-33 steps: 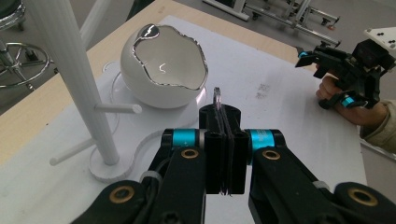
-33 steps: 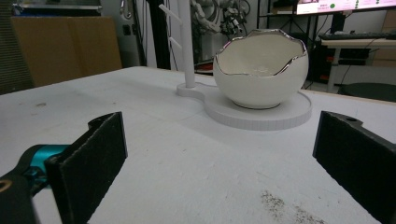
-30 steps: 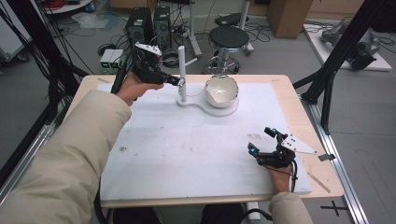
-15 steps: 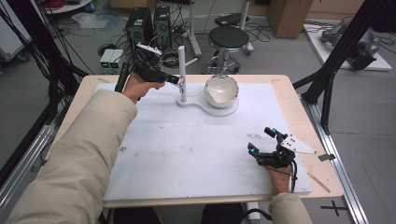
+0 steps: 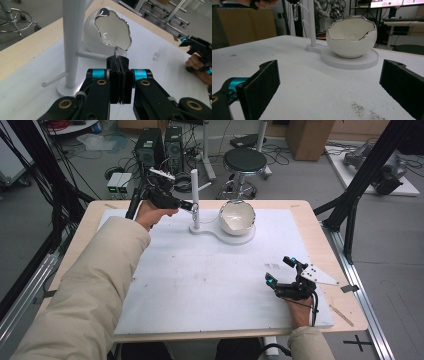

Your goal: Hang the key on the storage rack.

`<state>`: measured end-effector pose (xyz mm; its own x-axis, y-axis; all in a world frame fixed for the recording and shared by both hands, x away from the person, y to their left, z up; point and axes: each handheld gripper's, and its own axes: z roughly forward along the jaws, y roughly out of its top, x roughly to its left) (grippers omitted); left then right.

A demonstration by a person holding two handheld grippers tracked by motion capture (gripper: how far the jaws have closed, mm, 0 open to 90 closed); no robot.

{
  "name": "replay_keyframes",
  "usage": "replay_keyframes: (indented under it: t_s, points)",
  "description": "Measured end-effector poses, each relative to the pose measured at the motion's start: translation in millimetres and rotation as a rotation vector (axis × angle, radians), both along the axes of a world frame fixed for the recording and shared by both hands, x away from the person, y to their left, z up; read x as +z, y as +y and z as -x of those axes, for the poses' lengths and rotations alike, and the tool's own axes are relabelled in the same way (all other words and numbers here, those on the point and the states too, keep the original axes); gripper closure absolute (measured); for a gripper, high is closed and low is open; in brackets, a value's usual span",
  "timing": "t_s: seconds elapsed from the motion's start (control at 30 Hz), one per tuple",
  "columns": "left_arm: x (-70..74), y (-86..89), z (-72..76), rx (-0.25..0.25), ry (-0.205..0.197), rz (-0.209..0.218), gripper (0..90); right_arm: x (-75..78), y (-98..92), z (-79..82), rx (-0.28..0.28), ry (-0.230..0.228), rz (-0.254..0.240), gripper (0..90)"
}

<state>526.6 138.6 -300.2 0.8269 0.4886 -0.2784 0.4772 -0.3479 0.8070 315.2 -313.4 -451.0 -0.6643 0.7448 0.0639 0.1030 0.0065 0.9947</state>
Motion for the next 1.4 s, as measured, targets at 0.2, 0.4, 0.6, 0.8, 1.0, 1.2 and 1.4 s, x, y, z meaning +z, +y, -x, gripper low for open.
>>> replay_keyframes:
  t_s: [0.2,0.4,0.6,0.8,1.0,1.2,1.4]
  points:
    - [-1.2,1.2,-1.8,0.018,-0.004,-0.007,88.4,0.0,-0.1,-0.1,0.001,0.0,0.0,2.0]
    - [-3.6,2.2,-4.4,0.034,-0.001,-0.007,88.4,0.1,-0.3,0.0,0.002,0.001,0.003,1.9]
    - [-6.8,-2.4,-6.0,0.057,-0.007,-0.02,88.4,0.1,0.1,0.3,0.002,0.002,0.002,2.0]
    - [-8.1,-1.0,-7.1,0.072,-0.014,-0.026,88.4,0.1,-0.4,-0.1,0.002,-0.001,0.002,1.9]
    - [-9.5,-3.4,-7.9,0.096,-0.04,-0.042,88.4,0.0,-0.3,0.0,0.003,-0.001,0.003,1.9]
    - [-13.1,-7.3,-8.2,0.129,-0.074,-0.055,88.2,0.1,-0.3,0.2,0.003,0.003,0.001,1.9]
    - [-24.8,0.6,-5.9,0.175,-0.156,-0.05,75.8,0.2,-0.6,-0.3,0.002,0.0,0.001,1.9]
